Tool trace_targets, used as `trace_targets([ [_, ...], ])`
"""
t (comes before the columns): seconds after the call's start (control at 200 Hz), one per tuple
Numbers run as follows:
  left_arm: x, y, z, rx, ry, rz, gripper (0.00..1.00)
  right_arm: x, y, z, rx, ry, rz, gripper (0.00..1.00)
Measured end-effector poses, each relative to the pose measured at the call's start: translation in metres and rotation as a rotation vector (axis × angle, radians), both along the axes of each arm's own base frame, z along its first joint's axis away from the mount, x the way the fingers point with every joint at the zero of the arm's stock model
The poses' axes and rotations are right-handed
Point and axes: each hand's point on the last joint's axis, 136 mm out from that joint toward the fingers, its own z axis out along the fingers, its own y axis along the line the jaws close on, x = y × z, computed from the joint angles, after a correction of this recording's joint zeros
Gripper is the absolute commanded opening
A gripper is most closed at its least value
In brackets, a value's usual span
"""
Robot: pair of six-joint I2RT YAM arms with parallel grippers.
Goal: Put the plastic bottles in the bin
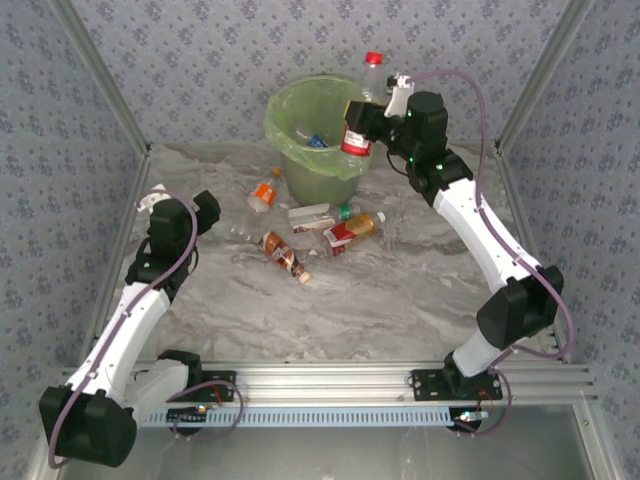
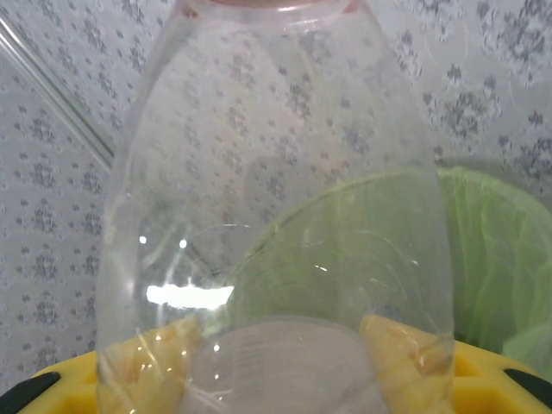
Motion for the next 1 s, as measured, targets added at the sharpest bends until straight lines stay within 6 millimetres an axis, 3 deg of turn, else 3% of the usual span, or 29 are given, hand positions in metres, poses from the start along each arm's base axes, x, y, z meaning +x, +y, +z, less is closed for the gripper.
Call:
trace_targets([
  [0.2, -0.001, -0.001, 0.001, 0.004, -0.004, -0.010, 0.99, 0.034, -0.011, 0.018, 0.020, -0.055, -0.023, 0.50],
  [0.5, -0.003, 0.003, 0.004, 0.005, -0.013, 0.013, 0.99, 0.080, -0.023, 0.021, 0.030, -0.087, -0.032, 0.52],
  [0.745, -0.005, 0.008, 0.001, 0.006, -0.003, 0.041, 0.99, 0.084, -0.003, 0.031, 0.031, -0.125, 0.027, 0.54],
  [0.999, -0.005, 0.008, -0.002, 0.010, 0.010, 0.041, 0.99, 0.091, 0.038, 0.033, 0.002, -0.161, 0.096, 0.56],
])
